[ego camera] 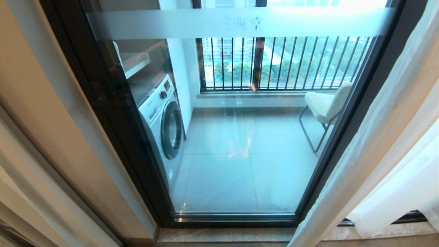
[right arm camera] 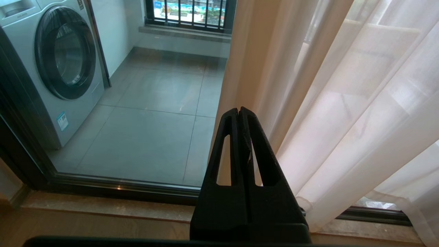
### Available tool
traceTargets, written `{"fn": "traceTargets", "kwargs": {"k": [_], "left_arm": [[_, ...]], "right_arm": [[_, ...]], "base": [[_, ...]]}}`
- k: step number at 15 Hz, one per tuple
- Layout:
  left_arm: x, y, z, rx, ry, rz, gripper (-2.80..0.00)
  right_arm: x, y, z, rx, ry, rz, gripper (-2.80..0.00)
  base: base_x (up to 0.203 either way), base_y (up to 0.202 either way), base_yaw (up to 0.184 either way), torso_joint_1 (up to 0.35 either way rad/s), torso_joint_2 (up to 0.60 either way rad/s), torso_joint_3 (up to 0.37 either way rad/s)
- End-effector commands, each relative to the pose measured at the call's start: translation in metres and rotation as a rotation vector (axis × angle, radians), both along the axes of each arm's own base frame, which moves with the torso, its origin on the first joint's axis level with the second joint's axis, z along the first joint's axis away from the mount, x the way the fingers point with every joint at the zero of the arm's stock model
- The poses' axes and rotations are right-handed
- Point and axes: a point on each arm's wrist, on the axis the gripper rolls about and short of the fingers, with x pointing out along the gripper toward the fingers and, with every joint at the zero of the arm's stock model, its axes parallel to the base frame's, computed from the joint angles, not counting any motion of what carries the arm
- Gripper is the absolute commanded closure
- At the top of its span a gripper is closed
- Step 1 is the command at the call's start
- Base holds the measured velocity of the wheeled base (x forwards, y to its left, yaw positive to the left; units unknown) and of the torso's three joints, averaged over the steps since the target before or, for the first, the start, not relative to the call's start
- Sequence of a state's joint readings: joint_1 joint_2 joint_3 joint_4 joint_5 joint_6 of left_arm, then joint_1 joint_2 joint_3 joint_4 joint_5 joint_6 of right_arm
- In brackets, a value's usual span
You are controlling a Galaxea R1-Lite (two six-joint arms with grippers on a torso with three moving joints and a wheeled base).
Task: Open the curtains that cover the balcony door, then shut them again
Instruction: Close the inner curtains on both sides
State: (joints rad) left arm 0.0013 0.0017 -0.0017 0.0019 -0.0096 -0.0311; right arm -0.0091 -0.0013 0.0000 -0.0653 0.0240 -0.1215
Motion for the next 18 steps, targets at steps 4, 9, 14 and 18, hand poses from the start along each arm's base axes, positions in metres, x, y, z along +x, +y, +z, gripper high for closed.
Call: {"fn": "traceTargets", "kwargs": {"k": [4, 9, 14, 18], "left_arm": [[0.0000, 0.0000, -0.0002, -0.001, 0.001, 0.001, 0.00], [0.0000, 0.0000, -0.0002, -0.001, 0.001, 0.001, 0.00], [0.0000, 0.0000, -0.0002, -0.001, 0.001, 0.001, 0.00], [0.0000, 0.0000, 0.0000, 0.000, 0.000, 0.001, 0.00]], "right_arm": [[0.0001, 0.0000, 0.0001, -0.001, 0.001, 0.000, 0.00], [0.0001, 0.0000, 0.0001, -0.001, 0.001, 0.000, 0.00], [0.0001, 0.0000, 0.0001, -0.001, 0.001, 0.000, 0.00], [0.0001, 0.0000, 0.0001, -0.001, 0.001, 0.000, 0.00]], "base": [[0.000, 0.000, 0.000, 0.000, 0.00, 0.000], [0.000, 0.000, 0.000, 0.000, 0.00, 0.000], [0.001, 0.144, -0.004, 0.002, 0.00, 0.002], [0.000, 0.165, 0.000, 0.002, 0.00, 0.002]]}}
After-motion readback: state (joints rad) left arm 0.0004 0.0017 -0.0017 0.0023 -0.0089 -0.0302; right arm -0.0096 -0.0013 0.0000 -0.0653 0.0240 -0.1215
